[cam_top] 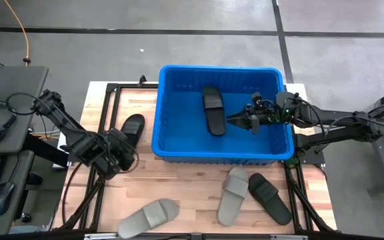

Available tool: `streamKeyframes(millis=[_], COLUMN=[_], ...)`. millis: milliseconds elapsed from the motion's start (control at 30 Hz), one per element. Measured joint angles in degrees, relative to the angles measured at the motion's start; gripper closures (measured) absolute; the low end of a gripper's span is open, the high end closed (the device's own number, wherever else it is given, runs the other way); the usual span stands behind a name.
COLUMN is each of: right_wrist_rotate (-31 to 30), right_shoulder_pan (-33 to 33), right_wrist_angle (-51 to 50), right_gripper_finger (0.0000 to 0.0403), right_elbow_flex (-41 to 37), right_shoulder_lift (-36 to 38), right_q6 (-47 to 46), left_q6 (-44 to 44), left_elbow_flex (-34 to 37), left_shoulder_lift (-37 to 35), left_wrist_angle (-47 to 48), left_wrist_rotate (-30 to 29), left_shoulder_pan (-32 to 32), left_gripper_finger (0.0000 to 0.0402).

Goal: Pick and place slides into bin
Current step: Put the black slides into the blue bin

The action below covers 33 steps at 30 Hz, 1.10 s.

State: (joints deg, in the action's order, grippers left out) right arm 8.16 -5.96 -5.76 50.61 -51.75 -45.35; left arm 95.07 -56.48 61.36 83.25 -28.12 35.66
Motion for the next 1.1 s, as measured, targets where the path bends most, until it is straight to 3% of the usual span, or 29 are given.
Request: streamKeyframes(millis=[133,233,400,533,733,933,1100], right_wrist_rotate=[0.82,1.99,4.66,8.19,12.53,16.11,19.35], right_shoulder_pan=[0.00,0.00,0.00,0.00,0.02,0.00,0.00], right_wrist_angle=[0.03,0.47,0.57,0.55,0.55,2.99,7.94], right_gripper_finger=[0.0224,0.0224,0.0224,0.0224,0.0224,0.0224,0.0224], right_elbow_flex=[0.00,0.00,0.00,0.00,0.00,0.00,0.00], right_shoulder_lift=[0.00,0.00,0.13,0.13,0.15,0.15,0.17], right_q6=[0.40,0.40,0.40,0.42,0.40,-0.87,-3.71], left_q6=[16.64,22.31,25.19,28.42,22.12,23.12,26.77], left_elbow_flex=[-0.03,-0.03,-0.03,-0.03,-0.03,-0.03,-0.03], left_shoulder_lift=[-0.74,-0.76,-0.74,-0.74,-0.37,2.91,6.55], left_wrist_angle=[-1.37,-1.46,-4.30,-7.20,-15.62,-21.33,-23.76], left_wrist_rotate=[1.98,1.65,-1.89,-9.72,-19.38,-31.86,-34.31], left_shoulder_pan=[0.00,0.00,0.02,0.04,0.13,0.09,0.19], left_gripper_finger=[0.0244,0.0261,0.0284,0.0296,0.0307,0.0321,0.0341])
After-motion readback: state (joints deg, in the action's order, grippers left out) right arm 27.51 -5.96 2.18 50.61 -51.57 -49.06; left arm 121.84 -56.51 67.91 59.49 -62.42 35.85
